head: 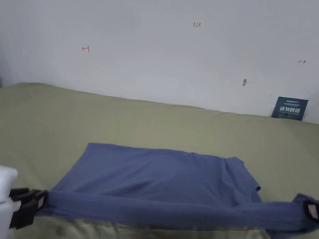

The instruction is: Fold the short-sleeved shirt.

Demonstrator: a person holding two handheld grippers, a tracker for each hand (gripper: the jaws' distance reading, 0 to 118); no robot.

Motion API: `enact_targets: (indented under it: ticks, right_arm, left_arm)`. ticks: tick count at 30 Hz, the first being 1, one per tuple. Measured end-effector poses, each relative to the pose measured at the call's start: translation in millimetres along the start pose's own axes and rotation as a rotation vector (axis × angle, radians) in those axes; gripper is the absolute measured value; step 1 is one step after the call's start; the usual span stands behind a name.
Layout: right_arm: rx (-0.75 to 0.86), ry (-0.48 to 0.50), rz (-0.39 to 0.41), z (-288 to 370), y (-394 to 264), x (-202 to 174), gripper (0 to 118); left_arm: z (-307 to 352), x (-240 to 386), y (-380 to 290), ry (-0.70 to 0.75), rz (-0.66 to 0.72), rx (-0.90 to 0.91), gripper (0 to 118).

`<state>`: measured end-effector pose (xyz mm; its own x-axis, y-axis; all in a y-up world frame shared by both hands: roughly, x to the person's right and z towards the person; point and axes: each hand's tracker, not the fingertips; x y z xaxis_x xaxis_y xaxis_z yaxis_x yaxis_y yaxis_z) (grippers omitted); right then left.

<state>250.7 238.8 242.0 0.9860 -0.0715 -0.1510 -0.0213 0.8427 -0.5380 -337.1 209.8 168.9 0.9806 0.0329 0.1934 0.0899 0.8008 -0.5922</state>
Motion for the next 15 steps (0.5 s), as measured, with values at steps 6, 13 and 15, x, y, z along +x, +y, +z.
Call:
enact_targets:
  ticks: [6, 13, 15]
  right_arm:
    - [-0.052, 0.022, -0.009, 19, -64, -16, 0]
    - [-0.137, 0.003, -0.084, 12, -123, -19, 0]
    - [-0.152, -0.003, -0.099, 10, -133, -19, 2]
  left_arm:
    - [17, -5, -51, -0.001, 0.014, -0.056, 5]
    - [14, -3, -92, 0.007, 0.0, -0.106, 6]
    - [11, -3, -100, 0.014, 0.006, -0.107, 22]
